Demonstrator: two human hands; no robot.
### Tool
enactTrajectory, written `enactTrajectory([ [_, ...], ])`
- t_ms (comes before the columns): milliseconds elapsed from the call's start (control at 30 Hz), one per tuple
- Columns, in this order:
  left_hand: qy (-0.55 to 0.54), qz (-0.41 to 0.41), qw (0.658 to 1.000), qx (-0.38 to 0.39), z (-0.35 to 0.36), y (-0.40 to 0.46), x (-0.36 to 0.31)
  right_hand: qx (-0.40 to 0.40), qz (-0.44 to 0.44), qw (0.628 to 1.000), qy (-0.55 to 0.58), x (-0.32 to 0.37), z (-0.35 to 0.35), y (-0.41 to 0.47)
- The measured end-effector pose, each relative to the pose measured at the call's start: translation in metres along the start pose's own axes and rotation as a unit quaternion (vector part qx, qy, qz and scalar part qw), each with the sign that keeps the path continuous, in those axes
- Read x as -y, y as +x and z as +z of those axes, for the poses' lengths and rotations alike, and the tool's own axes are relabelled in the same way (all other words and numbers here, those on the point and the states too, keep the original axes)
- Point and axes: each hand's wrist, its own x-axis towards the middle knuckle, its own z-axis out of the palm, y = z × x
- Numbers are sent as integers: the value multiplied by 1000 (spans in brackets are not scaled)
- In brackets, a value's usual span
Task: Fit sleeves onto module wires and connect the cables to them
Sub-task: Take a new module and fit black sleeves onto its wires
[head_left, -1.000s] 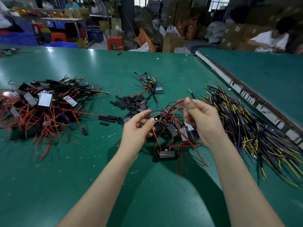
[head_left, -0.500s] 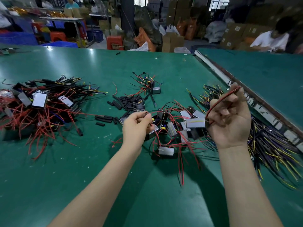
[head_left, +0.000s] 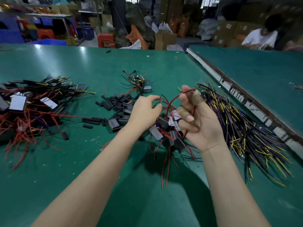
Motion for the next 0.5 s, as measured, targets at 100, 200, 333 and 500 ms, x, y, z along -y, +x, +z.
enactTrajectory([
  [100, -11, 19, 1000, -16, -5, -8, 7, 14, 14, 1000, -22, -7, 7, -1],
  [200, -72, -11, 995, -74, -11, -17, 12, 43, 6, 999, 7, -10, 11, -4],
  [333, -86, 56, 976, -193, -29, -39, 8, 79, -39, 996, 33, -10, 14, -6],
  [500, -194, 131, 970, -64, -48, -58, -4, 46, -108, 980, -158, -35, 29, 2],
])
